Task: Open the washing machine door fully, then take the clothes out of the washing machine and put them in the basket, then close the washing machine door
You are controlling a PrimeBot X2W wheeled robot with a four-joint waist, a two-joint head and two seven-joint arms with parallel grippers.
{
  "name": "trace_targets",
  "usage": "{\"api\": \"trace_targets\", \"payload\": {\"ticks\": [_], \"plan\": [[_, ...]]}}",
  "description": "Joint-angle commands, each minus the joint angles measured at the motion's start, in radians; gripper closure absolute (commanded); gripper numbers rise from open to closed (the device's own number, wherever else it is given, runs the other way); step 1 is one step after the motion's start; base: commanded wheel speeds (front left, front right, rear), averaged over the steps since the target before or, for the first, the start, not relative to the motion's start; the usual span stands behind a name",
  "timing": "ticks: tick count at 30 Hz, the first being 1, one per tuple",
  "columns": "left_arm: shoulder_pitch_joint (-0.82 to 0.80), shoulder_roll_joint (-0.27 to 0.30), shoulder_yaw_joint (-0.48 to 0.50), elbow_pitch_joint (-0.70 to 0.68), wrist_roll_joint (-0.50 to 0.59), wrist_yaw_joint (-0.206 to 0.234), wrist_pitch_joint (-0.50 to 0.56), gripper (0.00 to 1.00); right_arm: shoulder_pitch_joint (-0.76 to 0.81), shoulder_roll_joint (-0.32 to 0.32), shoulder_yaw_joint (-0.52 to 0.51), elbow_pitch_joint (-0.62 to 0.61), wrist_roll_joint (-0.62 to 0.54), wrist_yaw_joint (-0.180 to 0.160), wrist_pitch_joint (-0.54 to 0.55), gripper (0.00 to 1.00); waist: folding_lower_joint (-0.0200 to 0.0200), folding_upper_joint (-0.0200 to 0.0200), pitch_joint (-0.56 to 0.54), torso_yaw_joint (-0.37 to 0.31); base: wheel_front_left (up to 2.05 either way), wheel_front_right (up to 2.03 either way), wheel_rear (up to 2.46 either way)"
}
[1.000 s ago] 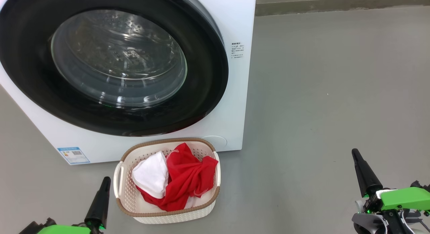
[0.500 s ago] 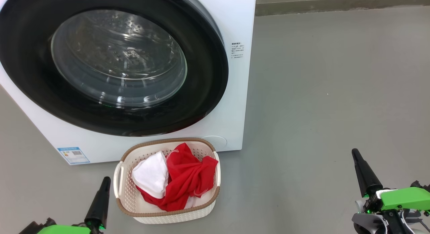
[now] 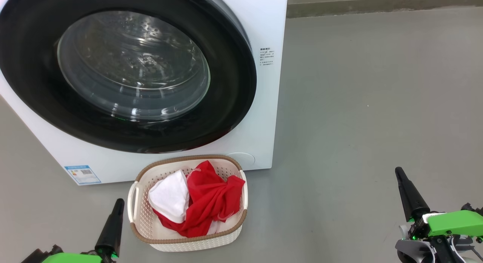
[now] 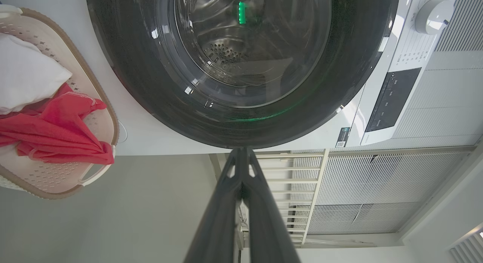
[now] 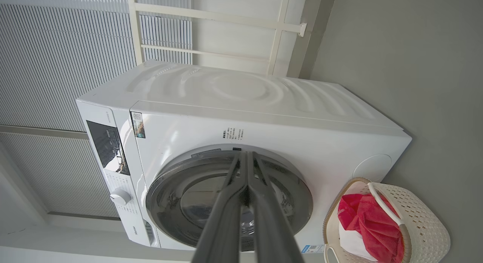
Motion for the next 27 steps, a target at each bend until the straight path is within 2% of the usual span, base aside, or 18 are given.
{"api": "trace_targets", "payload": {"ticks": [1,27], "plan": [[-0.04,0.009,0.035,-0.021,-0.006,-0.007,0.004,1.0,-0.041,-0.017,0.015,-0.029,0.004,-0.001,0.007,1.0,0.0,0.0,0.0,0.0,0.0,0.0,0.0],[-0.04,0.008,0.036,-0.021,-0.005,-0.007,0.005,1.0,-0.041,-0.017,0.015,-0.029,0.004,-0.001,0.007,1.0,0.0,0.0,0.0,0.0,0.0,0.0,0.0]]}}
